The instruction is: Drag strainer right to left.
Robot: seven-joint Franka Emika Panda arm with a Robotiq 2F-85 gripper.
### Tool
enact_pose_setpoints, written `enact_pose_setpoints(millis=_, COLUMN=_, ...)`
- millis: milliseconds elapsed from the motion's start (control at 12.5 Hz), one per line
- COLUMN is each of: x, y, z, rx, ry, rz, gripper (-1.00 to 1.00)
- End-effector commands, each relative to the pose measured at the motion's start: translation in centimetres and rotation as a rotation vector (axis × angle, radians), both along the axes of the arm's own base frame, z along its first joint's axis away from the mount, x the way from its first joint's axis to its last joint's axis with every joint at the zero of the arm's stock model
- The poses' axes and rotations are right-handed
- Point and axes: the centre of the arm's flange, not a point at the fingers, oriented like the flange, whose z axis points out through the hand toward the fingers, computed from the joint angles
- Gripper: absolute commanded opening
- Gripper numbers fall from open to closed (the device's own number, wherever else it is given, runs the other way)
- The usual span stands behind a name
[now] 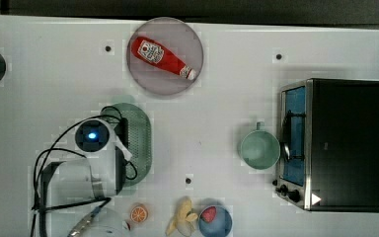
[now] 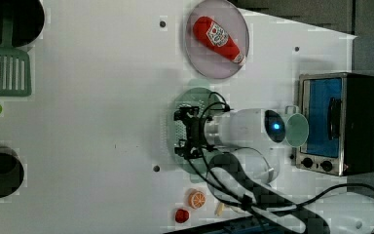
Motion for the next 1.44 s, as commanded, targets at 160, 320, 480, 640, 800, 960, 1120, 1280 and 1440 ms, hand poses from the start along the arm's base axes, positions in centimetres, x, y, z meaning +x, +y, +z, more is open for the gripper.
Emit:
enact_pose_setpoints(millis=160, x=1.3, y=4.4, z=1.1, rx=0.013, ry=-0.006, rz=-0.085, gripper=1.00)
enact_pose_setpoints(millis=320, x=1.3, y=6.3, z=0.6, rx=0.020, ry=-0.008, rz=-0.059, gripper=1.00)
enact_pose_setpoints(millis=480, x=1.3, y=8.1, z=0.3, rx=0.028, ry=-0.012, rz=-0.042, gripper=1.00)
enact_pose_setpoints(millis=640, x=1.4, y=10.1, z=0.5, rx=0.041, ry=-0.016, rz=-0.062, gripper=1.00)
enact_pose_setpoints(millis=800, x=1.0, y=12.2, z=0.7, rx=0.044, ry=0.003, rz=-0.070, gripper=1.00)
enact_pose_setpoints(millis=960, x=0.8, y=13.9, z=1.0, rx=0.052, ry=0.000, rz=-0.062, gripper=1.00)
enact_pose_setpoints(millis=1120, x=0.5, y=15.3, z=0.9, rx=0.059, ry=-0.005, rz=-0.049, gripper=1.00)
enact_pose_setpoints(millis=1280, x=0.5, y=16.6, z=0.9, rx=0.071, ry=-0.017, rz=-0.050, gripper=1.00)
enact_pose_setpoints(millis=1440, x=0.6, y=17.5, z=1.0, rx=0.077, ry=-0.018, rz=-0.040, gripper=1.00)
